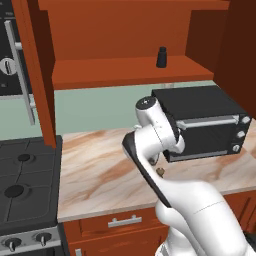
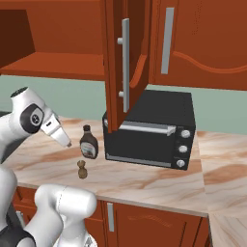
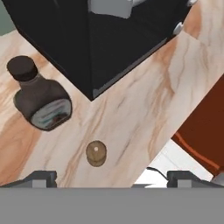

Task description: There are various items on the counter. Only move the condiments/shakers into the cabinet.

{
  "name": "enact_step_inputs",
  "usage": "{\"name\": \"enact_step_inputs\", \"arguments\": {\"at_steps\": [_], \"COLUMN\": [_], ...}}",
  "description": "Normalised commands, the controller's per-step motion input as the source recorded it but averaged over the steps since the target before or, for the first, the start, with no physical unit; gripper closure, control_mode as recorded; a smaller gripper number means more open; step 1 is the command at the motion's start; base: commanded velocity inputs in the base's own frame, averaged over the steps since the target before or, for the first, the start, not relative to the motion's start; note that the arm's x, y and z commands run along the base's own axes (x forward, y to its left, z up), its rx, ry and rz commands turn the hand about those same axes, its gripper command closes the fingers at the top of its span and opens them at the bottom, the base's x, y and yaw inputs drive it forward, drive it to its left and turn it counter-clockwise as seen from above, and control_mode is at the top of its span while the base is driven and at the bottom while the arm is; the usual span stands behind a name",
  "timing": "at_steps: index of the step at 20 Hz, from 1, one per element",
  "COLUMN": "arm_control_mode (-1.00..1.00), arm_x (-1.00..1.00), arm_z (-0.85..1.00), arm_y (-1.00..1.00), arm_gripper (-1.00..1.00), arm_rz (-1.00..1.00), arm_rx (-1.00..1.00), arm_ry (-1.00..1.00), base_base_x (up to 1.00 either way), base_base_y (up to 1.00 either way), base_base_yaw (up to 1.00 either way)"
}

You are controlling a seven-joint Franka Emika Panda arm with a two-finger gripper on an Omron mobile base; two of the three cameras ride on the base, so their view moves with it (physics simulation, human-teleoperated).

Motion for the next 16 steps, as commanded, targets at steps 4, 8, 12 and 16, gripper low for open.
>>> {"name": "enact_step_inputs", "arguments": {"at_steps": [4,8,12,16], "arm_control_mode": [-1.00,-1.00,-1.00,-1.00], "arm_x": [0.33,0.04,0.00,0.00], "arm_z": [-0.37,-0.46,-0.61,-0.53], "arm_y": [0.00,0.00,-0.03,-0.12], "arm_gripper": [-1.00,-1.00,-1.00,-1.00], "arm_rz": [-0.17,-0.08,-0.01,0.00], "arm_rx": [0.00,0.00,0.00,0.00], "arm_ry": [0.00,0.06,0.18,0.16], "base_base_x": [0.00,0.00,0.00,0.00], "base_base_y": [0.00,0.00,0.00,0.00], "base_base_yaw": [0.00,0.00,0.00,0.00]}}
